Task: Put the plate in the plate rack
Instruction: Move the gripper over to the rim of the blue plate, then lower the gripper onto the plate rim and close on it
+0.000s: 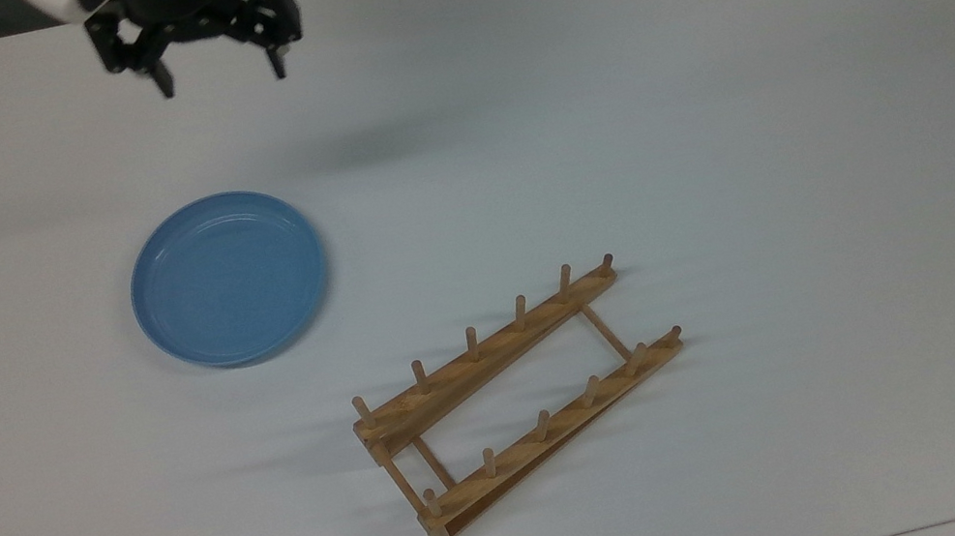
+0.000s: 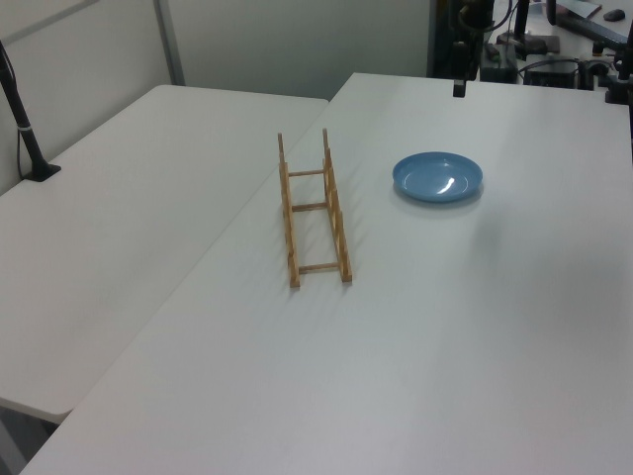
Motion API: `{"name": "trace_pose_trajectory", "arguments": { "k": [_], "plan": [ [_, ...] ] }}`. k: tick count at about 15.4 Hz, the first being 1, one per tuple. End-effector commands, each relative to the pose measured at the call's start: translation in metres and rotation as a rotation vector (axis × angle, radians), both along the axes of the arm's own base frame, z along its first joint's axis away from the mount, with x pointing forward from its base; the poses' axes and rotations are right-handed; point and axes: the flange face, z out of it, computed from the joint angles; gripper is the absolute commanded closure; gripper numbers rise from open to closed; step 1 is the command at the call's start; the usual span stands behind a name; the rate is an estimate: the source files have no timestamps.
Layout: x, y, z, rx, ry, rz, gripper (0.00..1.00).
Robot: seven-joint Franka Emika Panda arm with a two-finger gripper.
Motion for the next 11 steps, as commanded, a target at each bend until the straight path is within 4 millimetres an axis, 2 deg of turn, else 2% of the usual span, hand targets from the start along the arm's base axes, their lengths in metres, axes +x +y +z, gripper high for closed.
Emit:
{"name": "trace_pose_trajectory", "arguments": {
  "k": [1, 3, 6, 8, 11],
  "plan": [
    [0.018, -0.055, -0.044, -0.013, -0.029, -0.001, 0.02],
    [0.024, -0.090, -0.066, -0.035, -0.050, -0.005, 0.03],
    [0.027, -0.135, -0.101, -0.054, -0.046, 0.007, 0.09],
    [0.027, -0.158, -0.125, -0.044, -0.048, 0.015, 0.12],
    [0.033, -0.178, -0.156, -0.031, -0.044, 0.014, 0.15]
  ]
}}
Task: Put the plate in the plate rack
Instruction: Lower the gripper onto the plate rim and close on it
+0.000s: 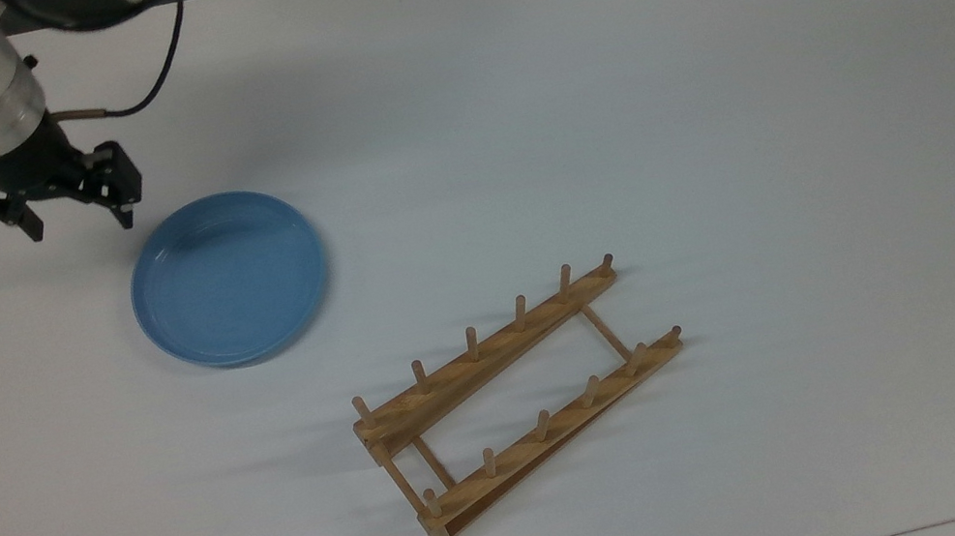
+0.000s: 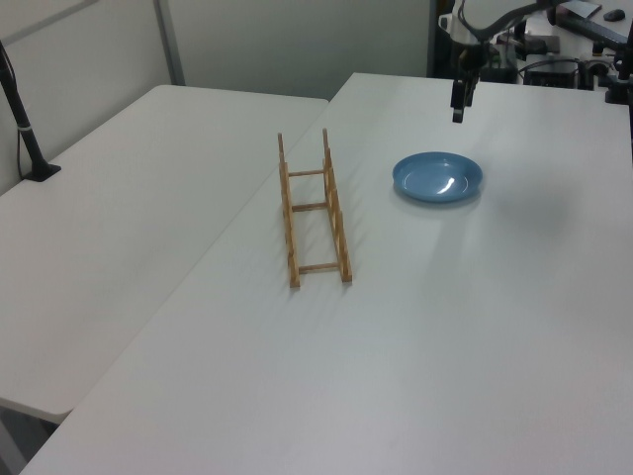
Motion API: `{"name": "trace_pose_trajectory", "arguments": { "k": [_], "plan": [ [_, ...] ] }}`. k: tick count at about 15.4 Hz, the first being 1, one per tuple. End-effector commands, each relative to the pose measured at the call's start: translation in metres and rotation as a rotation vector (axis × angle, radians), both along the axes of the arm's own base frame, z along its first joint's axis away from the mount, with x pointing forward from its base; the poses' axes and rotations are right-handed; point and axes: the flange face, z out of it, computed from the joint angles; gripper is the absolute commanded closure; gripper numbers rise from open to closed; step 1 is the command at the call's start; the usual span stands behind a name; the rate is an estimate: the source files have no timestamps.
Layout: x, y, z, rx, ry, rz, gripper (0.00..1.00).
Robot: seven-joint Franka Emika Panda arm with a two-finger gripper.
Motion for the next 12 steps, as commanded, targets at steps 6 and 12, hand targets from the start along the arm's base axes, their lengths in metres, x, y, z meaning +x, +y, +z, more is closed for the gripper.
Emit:
{"name": "trace_pose_trajectory", "arguments": {
  "k": [6, 12],
  "plan": [
    [0.016, -0.008, -0.063, 0.045, 0.017, -0.014, 0.34],
    [0.025, -0.006, -0.082, 0.056, -0.027, -0.033, 0.44]
  ]
}}
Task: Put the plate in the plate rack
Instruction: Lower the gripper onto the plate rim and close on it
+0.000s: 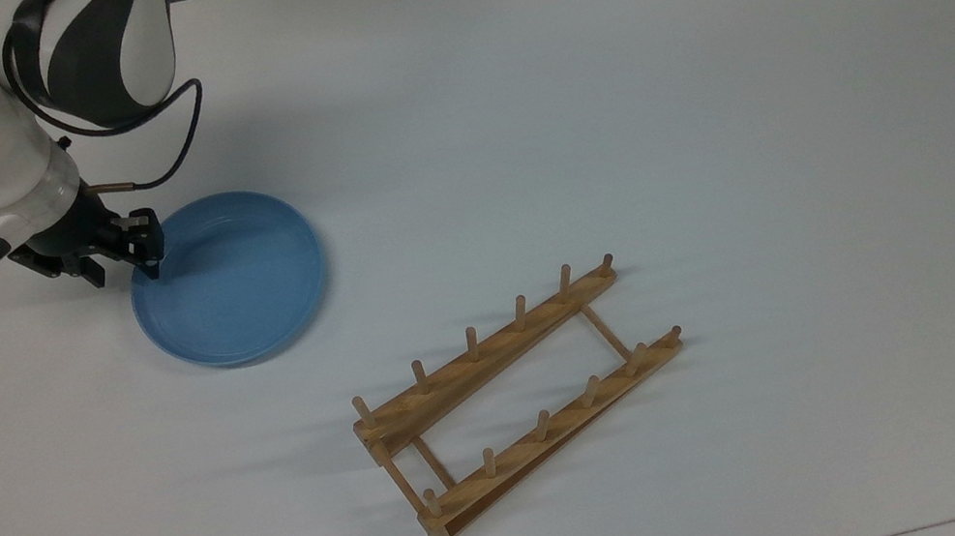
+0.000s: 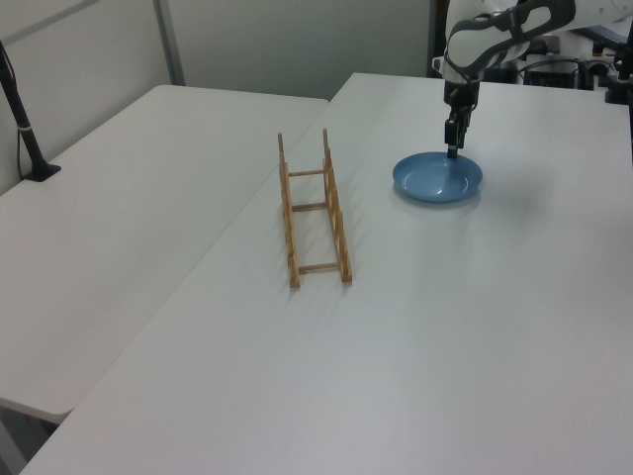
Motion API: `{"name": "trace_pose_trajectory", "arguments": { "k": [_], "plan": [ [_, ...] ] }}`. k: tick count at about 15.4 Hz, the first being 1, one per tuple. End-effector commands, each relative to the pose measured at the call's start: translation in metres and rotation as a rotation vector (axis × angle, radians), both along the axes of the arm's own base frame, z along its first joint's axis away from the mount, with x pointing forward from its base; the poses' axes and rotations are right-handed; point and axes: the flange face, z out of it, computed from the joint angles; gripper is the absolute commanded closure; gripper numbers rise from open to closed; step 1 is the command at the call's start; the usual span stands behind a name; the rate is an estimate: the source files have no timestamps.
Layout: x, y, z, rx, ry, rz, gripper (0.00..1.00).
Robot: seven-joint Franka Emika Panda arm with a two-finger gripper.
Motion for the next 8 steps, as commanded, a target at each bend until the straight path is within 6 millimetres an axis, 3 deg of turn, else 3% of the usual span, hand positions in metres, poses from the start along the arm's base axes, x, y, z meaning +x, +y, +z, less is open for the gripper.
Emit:
{"name": "trace_pose_trajectory", "arguments": {
  "k": [1, 4, 8],
  "plan": [
    [0.0123, 0.0014, 0.0013, -0.017, -0.079, -0.010, 0.45],
    [0.0142, 0.0054, 0.0009, -0.015, -0.080, -0.005, 0.54],
    [0.0143, 0.0053, 0.0011, -0.017, -0.081, -0.004, 0.73]
  ]
}}
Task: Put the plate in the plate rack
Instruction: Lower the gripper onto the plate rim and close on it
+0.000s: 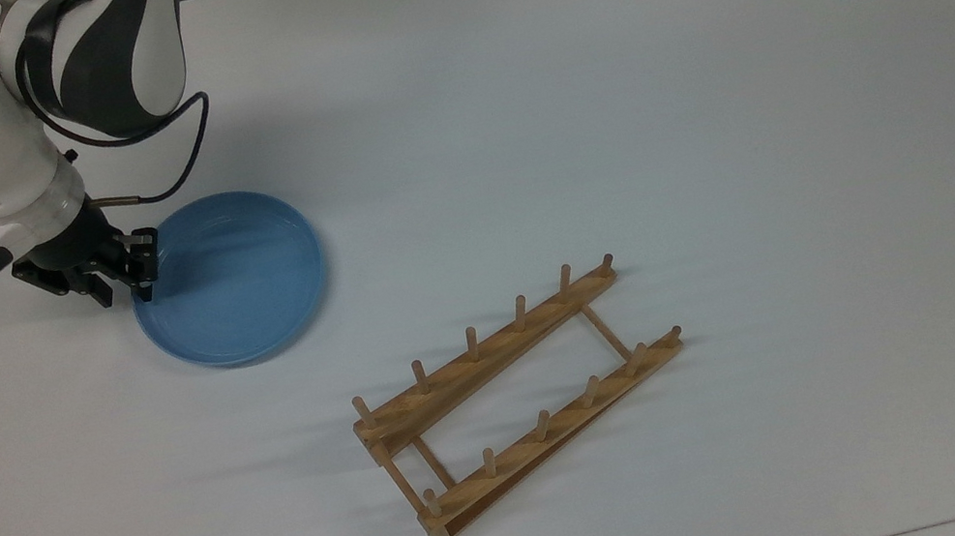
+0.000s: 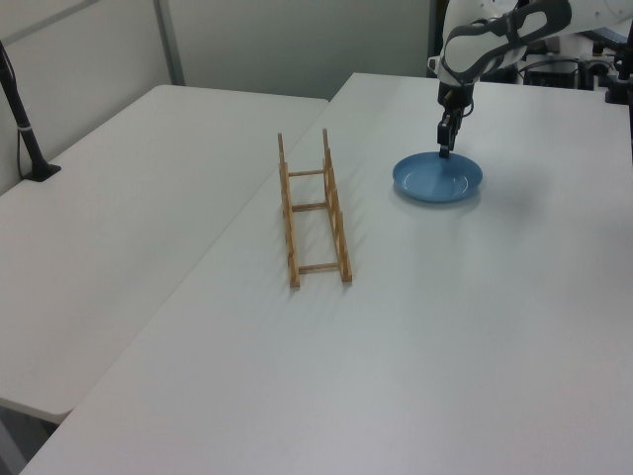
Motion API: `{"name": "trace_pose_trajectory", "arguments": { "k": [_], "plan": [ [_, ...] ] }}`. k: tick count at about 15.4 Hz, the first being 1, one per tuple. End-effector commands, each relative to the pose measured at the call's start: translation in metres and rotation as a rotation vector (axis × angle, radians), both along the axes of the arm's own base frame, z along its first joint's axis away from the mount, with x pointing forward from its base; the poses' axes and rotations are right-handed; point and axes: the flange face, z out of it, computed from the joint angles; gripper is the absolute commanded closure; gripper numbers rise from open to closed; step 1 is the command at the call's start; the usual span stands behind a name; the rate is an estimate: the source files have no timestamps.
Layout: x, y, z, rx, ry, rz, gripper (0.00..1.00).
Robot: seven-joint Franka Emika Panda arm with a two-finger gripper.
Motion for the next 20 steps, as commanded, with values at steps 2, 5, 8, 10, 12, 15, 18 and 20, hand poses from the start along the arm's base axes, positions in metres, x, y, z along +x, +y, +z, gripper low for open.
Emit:
{"name": "trace_pose_trajectory", "arguments": {
  "k": [2, 5, 8, 10, 12, 15, 18, 20],
  "plan": [
    [0.005, 0.006, 0.002, 0.004, -0.021, 0.001, 0.76],
    [0.005, 0.006, 0.002, 0.003, -0.021, 0.003, 0.76],
    [0.006, 0.007, 0.001, 0.003, -0.019, 0.005, 0.77],
    [0.006, 0.009, -0.006, 0.007, -0.009, 0.007, 0.77],
    [0.006, 0.009, -0.008, 0.007, -0.007, 0.007, 0.81],
    [0.007, 0.010, -0.010, 0.008, -0.004, 0.009, 0.87],
    [0.007, 0.011, -0.006, 0.008, -0.009, 0.009, 0.98],
    [0.007, 0.012, 0.003, 0.010, -0.016, 0.008, 0.99]
  ]
}}
